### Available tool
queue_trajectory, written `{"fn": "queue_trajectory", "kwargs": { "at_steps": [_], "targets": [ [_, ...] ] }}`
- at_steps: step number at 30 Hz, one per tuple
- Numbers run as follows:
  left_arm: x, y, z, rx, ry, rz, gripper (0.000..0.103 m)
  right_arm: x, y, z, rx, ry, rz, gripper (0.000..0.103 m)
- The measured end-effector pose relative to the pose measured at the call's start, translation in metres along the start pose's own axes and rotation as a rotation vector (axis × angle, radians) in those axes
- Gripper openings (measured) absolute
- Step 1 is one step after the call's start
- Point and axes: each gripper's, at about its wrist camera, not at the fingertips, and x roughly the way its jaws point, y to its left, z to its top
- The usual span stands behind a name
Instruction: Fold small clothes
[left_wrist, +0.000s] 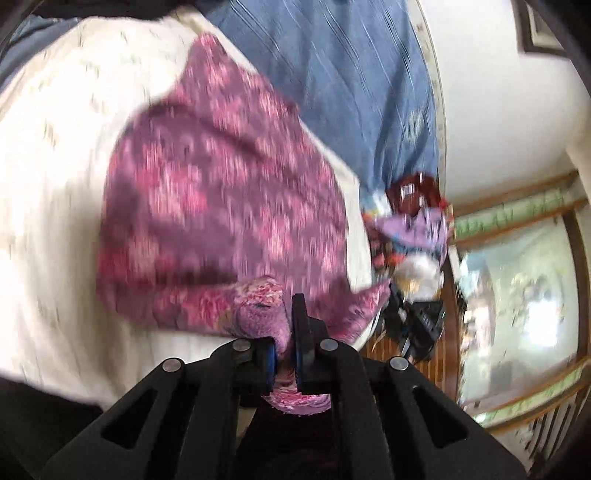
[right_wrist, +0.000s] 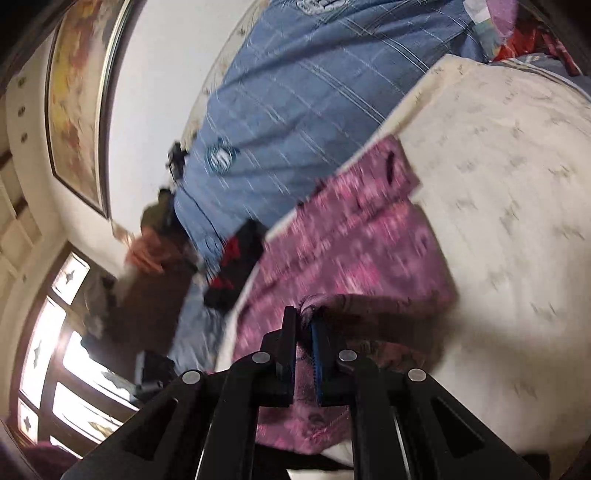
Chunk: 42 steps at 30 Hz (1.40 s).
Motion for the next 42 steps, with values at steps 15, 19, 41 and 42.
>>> {"fn": "queue_trajectory", "kwargs": {
  "at_steps": [15,19,41,42],
  "targets": [
    [0.075,0.073,0.165,-0.212,-0.040,0.162,0.005,0.135,-0.061,0.100,0.150,-0.042,-0.161,0.007],
    [0.069,0.077,0.163,-0.226,-0.031,0.117,0.006,0.141,-0.069,0.098,0.179,-0.015,-0.223,0.012],
    [0.059,0.047,0.119,-0.253,-0.030,0.041,0.083,0.122,-0.038,0.059,0.115,0.028,-0.207,0.077],
    [0.059,0.047,0.124,-0.254,-0.036,0.044,0.082,0.126,-0.032,0.059,0.082,0.042,-0.228,0.076]
  ]
}}
